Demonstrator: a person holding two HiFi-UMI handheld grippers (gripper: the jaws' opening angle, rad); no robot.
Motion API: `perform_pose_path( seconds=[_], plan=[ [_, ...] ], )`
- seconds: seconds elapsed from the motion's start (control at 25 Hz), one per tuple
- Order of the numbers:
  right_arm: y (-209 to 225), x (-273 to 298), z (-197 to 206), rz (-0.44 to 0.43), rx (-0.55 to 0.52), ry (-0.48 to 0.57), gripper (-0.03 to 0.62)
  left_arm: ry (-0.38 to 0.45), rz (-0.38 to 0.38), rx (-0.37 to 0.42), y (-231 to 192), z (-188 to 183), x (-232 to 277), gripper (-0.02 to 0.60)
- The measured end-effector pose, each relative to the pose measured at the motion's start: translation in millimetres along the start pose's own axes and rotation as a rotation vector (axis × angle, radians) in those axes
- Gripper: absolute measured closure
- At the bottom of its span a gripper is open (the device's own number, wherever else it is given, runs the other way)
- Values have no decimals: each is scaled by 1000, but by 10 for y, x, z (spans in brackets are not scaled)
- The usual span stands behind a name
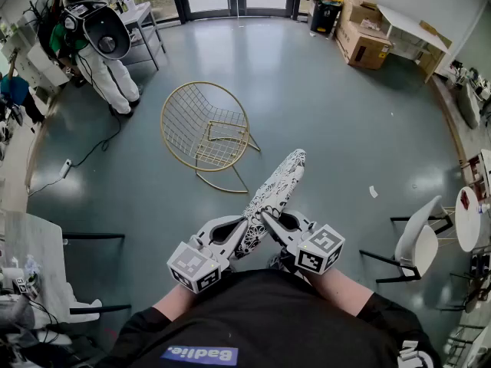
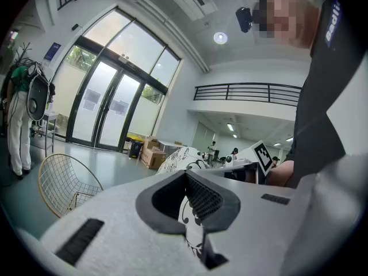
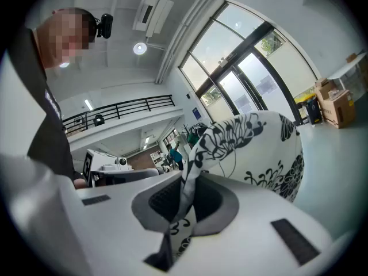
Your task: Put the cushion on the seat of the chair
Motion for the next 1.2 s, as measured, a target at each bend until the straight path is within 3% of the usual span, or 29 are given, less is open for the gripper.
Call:
perform_pose_path(
  seconds=[0.64,1.2],
  plan=[
    [221,-122,-101,-44,12,2,559,-2,-40,7,91,-49,224,565],
    [642,-215,-190,-148,29,-10,559,1,-160,7,166,-85,522,565]
  ],
)
Point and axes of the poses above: the fingertips, and each gripper's own axes: x forward along the fingers, y to its right, z out of its underside, the point moved 5 cm from there along -x, backward along the fingers, and after that the axes turned 2 degrees about -y, right-handed, at the moved point
